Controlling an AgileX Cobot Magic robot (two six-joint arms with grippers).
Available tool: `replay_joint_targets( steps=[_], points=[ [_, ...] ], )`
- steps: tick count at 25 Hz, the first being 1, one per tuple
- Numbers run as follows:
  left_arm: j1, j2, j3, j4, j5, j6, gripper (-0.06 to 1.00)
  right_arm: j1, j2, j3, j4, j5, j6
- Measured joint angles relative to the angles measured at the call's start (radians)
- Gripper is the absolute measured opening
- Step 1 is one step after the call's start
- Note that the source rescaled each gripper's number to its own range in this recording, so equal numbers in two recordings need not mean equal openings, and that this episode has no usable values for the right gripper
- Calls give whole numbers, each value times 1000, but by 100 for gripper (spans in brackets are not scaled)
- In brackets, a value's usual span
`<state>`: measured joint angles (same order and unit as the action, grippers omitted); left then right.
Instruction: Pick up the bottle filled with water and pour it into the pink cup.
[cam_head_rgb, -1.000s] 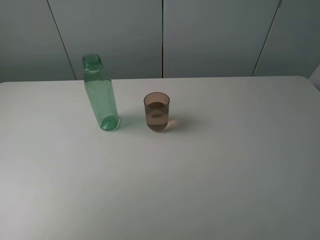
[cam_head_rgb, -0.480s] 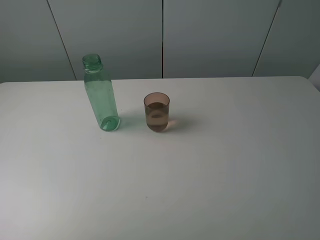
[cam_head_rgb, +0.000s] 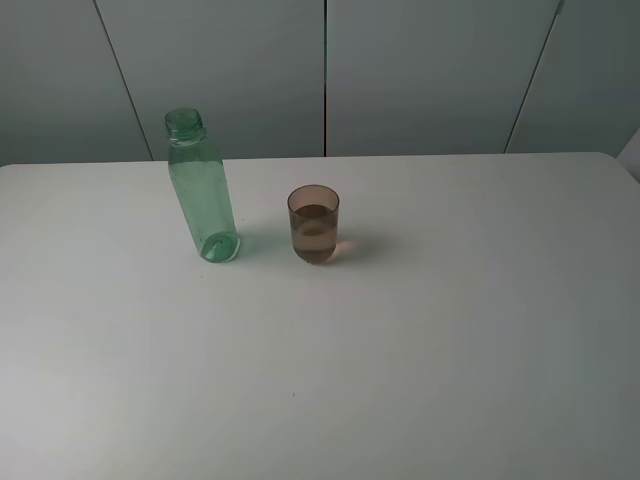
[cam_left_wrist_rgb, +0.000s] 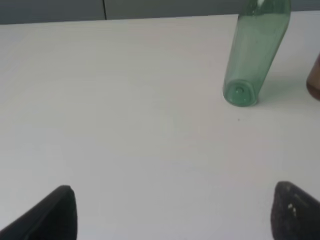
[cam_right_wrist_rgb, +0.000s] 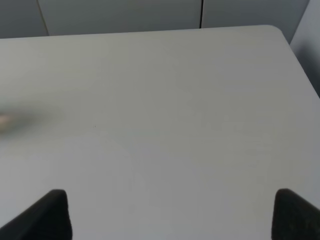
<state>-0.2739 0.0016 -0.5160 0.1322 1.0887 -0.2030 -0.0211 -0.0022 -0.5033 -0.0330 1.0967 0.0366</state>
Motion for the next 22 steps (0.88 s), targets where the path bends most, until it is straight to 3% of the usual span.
replay_joint_targets(
  steps=[4, 7, 11, 22],
  points=[
    [52, -2, 0, -48, 0, 52, 100, 0, 0, 0, 0, 0, 0],
    [152, -2, 0, -102, 0, 122, 100, 0, 0, 0, 0, 0, 0],
    [299, -2, 0, -113, 0, 145, 100, 0, 0, 0, 0, 0, 0],
    [316, -2, 4, -116, 0, 152, 100, 0, 0, 0, 0, 0, 0]
  ],
)
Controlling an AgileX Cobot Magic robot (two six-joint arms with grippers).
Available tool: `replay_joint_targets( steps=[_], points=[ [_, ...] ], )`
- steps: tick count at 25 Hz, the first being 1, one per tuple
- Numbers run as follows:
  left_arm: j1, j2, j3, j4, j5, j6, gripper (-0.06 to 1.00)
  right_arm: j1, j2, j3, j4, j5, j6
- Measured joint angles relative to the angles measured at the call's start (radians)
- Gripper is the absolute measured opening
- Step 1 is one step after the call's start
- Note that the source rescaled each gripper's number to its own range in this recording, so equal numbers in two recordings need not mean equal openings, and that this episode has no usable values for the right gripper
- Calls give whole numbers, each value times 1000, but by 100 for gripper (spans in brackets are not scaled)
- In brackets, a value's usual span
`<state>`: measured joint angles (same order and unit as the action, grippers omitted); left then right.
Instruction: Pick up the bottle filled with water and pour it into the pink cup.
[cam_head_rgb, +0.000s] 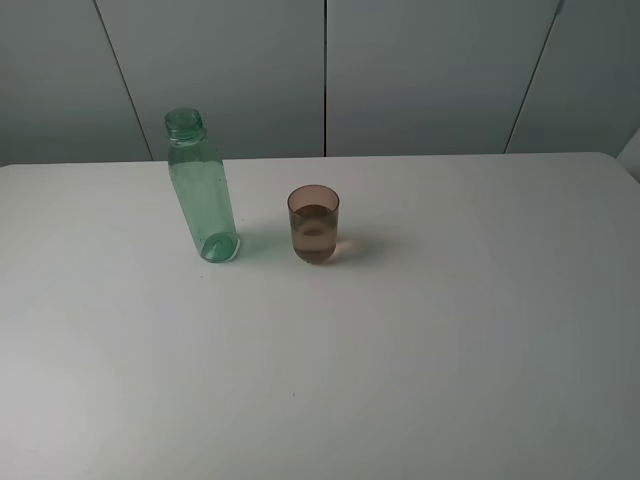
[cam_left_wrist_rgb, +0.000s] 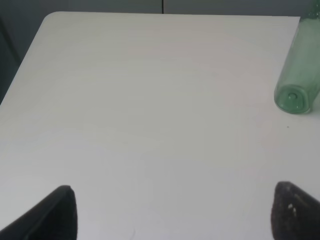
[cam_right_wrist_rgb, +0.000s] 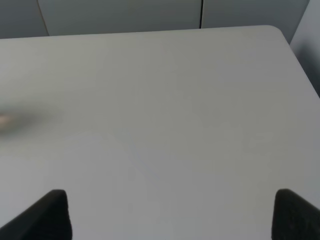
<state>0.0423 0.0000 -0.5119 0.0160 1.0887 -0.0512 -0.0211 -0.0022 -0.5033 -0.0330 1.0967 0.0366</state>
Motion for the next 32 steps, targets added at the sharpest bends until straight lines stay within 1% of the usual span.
replay_joint_targets(
  steps=[23, 32],
  points=[
    [0, 0, 0, 0, 0, 2, 100, 0, 0, 0, 0, 0, 0],
    [0, 0, 0, -9, 0, 26, 100, 0, 0, 0, 0, 0, 0]
  ],
)
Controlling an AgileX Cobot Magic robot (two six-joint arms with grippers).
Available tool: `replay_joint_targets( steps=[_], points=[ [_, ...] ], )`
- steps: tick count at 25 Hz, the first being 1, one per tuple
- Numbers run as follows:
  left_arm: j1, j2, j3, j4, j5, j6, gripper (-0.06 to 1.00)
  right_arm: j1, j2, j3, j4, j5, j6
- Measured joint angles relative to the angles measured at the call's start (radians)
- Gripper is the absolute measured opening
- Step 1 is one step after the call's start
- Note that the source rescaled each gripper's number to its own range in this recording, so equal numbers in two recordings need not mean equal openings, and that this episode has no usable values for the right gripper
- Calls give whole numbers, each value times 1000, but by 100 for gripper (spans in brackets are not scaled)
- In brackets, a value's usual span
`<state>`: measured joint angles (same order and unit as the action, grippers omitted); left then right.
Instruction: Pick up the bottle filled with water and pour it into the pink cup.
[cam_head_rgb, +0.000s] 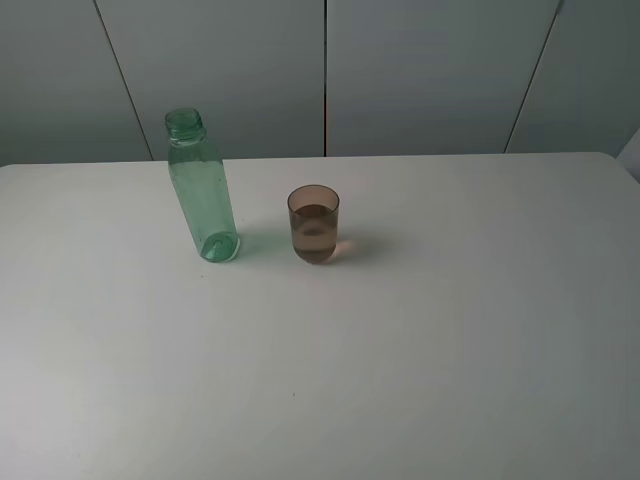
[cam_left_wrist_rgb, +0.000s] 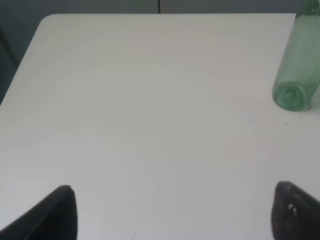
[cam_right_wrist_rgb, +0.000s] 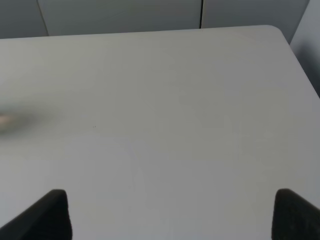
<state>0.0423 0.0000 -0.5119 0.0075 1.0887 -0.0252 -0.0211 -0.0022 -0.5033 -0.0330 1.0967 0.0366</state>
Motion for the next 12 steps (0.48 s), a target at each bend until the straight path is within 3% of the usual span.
replay_joint_targets(
  steps=[12],
  points=[
    [0, 0, 0, -7, 0, 0, 100, 0, 0, 0, 0, 0, 0]
  ],
)
